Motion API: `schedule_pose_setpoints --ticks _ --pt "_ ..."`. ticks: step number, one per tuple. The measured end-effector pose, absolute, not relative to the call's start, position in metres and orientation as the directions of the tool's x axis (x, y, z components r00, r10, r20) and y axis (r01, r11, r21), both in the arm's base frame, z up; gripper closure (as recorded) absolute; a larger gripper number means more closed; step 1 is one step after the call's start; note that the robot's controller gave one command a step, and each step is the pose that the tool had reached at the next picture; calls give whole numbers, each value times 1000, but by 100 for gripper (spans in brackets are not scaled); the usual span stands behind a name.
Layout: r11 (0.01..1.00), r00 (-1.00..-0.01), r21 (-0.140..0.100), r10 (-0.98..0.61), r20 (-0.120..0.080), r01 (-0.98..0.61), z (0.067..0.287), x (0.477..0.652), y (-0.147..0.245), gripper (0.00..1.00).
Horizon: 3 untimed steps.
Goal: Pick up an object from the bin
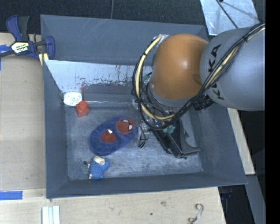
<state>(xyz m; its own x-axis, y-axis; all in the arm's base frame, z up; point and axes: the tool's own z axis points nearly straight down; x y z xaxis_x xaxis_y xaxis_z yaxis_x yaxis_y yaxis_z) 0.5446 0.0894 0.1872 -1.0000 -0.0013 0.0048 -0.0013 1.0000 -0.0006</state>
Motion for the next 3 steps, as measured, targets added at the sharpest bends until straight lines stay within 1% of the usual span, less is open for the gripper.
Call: schedule_pose_setpoints --ticks 1,2,3 --pt "999 -999 0 -51 3 -51 80 584 116 0" --pt "999 -999 2 -48 -13 -48 88 588 116 100" --pt "999 -999 1 -50 -12 -50 185 592 112 100"
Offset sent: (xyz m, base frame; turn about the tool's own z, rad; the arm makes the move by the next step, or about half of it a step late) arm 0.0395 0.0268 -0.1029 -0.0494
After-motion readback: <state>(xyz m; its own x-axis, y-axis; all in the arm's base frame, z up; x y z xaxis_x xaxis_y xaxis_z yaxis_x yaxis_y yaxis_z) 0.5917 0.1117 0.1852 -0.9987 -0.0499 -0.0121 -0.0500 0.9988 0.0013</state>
